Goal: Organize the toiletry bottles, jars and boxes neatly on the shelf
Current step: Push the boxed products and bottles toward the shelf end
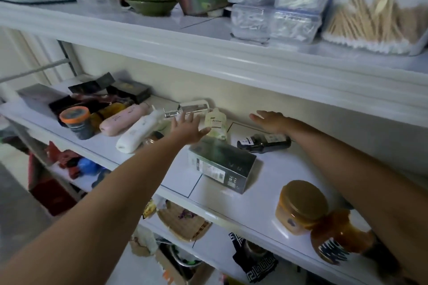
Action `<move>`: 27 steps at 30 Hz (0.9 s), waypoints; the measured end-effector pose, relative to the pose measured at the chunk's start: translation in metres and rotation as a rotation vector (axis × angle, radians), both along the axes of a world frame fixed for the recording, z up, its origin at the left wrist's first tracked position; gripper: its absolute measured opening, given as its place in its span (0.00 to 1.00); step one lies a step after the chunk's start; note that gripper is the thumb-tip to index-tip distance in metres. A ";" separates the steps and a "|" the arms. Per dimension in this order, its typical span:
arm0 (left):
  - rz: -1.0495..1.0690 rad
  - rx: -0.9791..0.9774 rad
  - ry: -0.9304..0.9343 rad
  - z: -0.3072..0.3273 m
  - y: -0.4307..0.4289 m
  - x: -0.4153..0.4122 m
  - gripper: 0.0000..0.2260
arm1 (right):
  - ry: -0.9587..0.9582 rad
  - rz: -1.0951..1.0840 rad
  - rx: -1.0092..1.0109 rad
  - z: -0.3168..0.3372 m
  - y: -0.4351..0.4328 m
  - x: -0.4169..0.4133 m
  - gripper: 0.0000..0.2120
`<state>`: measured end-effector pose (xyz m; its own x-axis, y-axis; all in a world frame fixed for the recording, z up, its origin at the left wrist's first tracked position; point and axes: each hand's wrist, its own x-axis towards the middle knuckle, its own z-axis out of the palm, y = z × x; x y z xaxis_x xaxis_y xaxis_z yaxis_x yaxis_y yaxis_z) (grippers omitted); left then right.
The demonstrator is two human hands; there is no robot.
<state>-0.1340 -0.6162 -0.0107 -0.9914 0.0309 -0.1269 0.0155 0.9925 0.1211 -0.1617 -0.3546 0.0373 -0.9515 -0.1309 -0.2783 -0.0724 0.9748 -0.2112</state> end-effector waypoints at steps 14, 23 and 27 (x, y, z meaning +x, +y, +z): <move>0.177 0.077 -0.019 -0.013 -0.156 -0.002 0.30 | -0.039 0.116 -0.075 -0.016 -0.159 -0.046 0.33; 0.215 0.012 -0.113 -0.019 -0.298 -0.042 0.31 | -0.069 0.130 -0.085 -0.033 -0.299 -0.069 0.32; 0.157 0.033 -0.162 -0.027 -0.320 -0.056 0.30 | -0.069 0.085 -0.187 -0.045 -0.327 -0.075 0.33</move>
<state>-0.1904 -0.9362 -0.0379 -0.9512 -0.1157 -0.2861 -0.1616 0.9766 0.1422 -0.2372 -0.6819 -0.0078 -0.9144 -0.2653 -0.3058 -0.1316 0.9091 -0.3952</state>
